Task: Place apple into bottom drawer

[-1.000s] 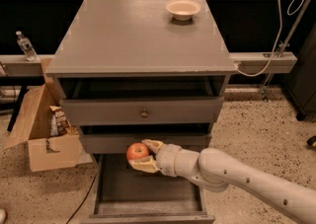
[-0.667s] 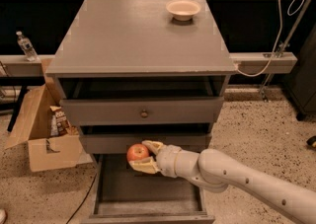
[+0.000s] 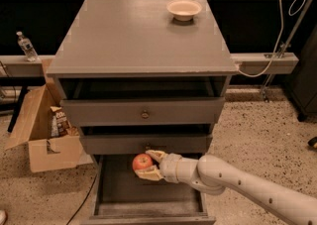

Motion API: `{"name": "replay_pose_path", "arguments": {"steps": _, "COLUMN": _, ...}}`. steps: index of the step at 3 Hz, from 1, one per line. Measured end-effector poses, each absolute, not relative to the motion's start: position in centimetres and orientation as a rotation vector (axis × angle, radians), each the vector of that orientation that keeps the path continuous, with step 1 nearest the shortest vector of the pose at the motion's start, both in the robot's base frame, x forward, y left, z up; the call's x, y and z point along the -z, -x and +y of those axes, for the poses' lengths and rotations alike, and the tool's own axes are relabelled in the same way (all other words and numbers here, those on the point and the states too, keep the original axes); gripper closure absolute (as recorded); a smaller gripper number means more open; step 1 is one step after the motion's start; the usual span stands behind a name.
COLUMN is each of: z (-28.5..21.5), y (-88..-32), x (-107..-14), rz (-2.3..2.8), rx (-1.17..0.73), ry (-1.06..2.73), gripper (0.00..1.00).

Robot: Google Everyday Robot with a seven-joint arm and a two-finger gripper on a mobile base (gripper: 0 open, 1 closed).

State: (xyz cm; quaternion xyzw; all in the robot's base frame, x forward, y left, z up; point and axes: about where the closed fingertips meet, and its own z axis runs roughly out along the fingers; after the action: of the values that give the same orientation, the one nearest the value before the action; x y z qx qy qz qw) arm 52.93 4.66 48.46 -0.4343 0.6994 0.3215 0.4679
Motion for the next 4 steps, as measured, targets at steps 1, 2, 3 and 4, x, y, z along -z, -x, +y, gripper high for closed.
{"name": "replay_pose_path", "arguments": {"steps": 1, "z": 4.2, "y": -53.2, "x": -43.1, "rz": 1.782, "rx": -0.762, "ry": 1.103, "gripper": 1.00}}
{"name": "replay_pose_path", "arguments": {"steps": 2, "z": 3.7, "y": -53.7, "x": -37.8, "rz": 1.864, "rx": -0.743, "ry": 1.108, "gripper": 1.00}}
{"name": "replay_pose_path", "arguments": {"steps": 3, "z": 4.0, "y": -54.3, "x": -32.6, "rz": 1.919, "rx": -0.757, "ry": 1.083, "gripper": 1.00}}
{"name": "replay_pose_path", "arguments": {"steps": 4, "z": 5.0, "y": -54.6, "x": -28.9, "rz": 1.940, "rx": -0.792, "ry": 1.049, "gripper": 1.00}}
